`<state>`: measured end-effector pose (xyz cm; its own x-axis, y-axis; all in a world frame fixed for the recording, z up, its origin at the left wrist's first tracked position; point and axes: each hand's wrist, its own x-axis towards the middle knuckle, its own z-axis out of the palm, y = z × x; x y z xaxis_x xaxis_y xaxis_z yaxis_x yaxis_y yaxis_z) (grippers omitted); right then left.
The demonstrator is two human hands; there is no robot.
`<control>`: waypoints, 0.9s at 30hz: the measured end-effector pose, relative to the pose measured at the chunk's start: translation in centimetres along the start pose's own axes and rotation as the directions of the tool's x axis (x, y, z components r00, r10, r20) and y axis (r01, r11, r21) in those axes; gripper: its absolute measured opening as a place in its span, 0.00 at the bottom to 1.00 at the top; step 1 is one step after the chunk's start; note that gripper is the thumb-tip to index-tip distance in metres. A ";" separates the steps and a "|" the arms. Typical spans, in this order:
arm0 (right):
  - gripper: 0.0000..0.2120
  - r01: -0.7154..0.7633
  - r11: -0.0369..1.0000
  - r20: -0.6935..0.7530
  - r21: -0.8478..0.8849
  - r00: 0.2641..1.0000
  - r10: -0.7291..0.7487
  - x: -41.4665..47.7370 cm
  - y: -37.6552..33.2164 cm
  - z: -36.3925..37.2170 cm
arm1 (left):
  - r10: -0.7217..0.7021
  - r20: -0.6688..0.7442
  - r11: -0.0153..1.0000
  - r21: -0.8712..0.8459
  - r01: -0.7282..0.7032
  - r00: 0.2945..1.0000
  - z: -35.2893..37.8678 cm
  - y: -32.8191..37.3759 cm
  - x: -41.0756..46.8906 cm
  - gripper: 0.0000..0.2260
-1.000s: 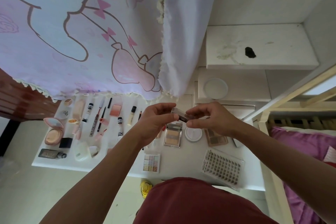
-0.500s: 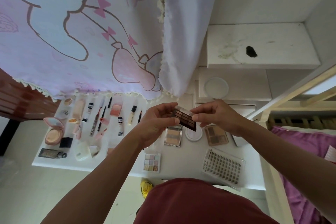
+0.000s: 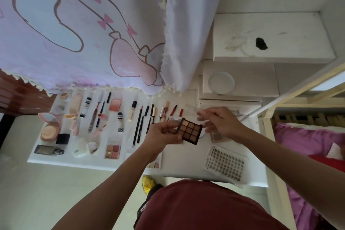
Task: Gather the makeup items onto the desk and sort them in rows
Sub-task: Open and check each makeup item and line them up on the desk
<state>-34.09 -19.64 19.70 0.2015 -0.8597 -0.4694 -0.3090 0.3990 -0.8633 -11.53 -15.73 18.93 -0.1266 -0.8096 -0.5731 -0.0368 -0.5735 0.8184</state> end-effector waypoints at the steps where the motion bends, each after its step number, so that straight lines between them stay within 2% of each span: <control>1: 0.12 -0.019 1.000 -0.007 -0.016 1.000 0.019 0.1 0.5 0.2 | -0.016 -0.012 1.000 0.011 0.016 1.000 0.3 -0.9 0.0 0.17; 5: 0.12 -0.086 0.993 0.012 -0.083 0.996 0.087 0.5 2.8 1.2 | -0.096 -0.071 0.993 0.066 0.101 0.993 1.0 -4.6 -0.2 0.19; 14: 0.13 -0.226 0.971 0.078 -0.073 0.970 0.231 1.3 8.3 4.3 | -0.254 -0.131 0.945 0.178 0.275 0.958 1.9 -10.1 -0.8 0.14; 24: 0.07 -0.181 0.978 0.065 -0.104 0.980 0.189 2.8 9.9 7.7 | -0.297 -0.189 0.885 0.313 0.344 0.936 1.6 -11.6 -0.9 0.11; 27: 0.09 -0.189 0.977 0.055 -0.093 0.979 0.195 3.2 10.0 7.8 | -0.309 -0.182 0.873 0.336 0.354 0.934 1.7 -11.6 -0.7 0.07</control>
<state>-29.28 -15.97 8.12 0.1880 -0.7466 -0.6381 -0.4267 0.5231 -0.7377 -12.75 -8.30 9.92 0.0732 -0.6017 -0.7954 -0.4100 -0.7452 0.5259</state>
